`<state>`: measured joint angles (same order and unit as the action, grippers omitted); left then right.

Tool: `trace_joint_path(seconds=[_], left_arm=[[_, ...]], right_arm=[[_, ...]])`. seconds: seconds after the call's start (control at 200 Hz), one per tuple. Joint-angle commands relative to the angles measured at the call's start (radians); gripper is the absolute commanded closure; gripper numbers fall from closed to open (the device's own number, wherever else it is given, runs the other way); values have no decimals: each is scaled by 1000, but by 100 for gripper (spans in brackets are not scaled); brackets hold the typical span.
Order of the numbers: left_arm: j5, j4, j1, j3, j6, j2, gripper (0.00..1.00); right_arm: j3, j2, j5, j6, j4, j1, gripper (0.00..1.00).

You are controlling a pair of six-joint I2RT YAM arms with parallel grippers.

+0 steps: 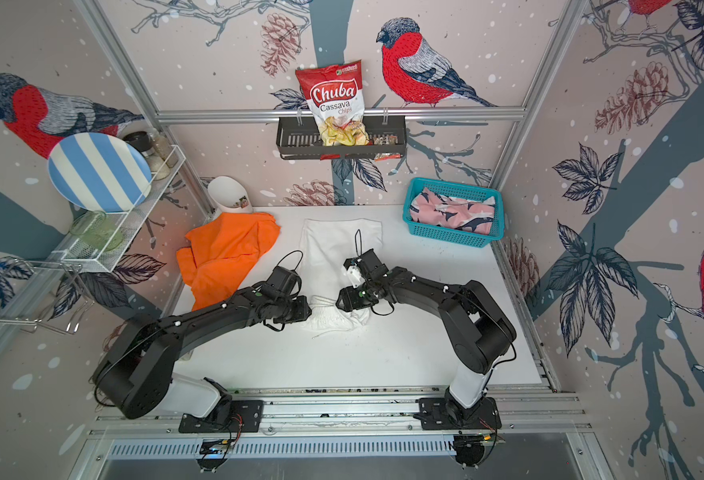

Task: Roll up the shorts
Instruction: Roll the shorts at the center of the board.

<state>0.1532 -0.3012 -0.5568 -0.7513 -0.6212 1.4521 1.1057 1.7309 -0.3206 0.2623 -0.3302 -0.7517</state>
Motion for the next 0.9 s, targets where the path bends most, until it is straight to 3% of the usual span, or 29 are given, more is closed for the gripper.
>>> trace_joint_path(seconds=[0.0, 0.185, 0.39, 0.64, 0.815, 0.895], left_arm=[[-8, 0, 6, 8, 11, 0, 68], [-12, 11, 7, 21, 3, -2, 68], [-11, 16, 11, 27, 1, -21, 68], [-7, 34, 12, 43, -9, -33, 68], [-11, 34, 13, 52, -9, -47, 68], [-11, 34, 12, 55, -11, -52, 68]], right_arm=[[92, 11, 293, -119, -206, -46, 35], [260, 106, 395, -171, -317, -70, 30], [294, 187, 13, -297, -216, -105, 23], [291, 271, -172, -287, -126, -99, 20], [275, 292, -172, -269, -119, -105, 24], [249, 251, -76, -234, -90, -104, 26]])
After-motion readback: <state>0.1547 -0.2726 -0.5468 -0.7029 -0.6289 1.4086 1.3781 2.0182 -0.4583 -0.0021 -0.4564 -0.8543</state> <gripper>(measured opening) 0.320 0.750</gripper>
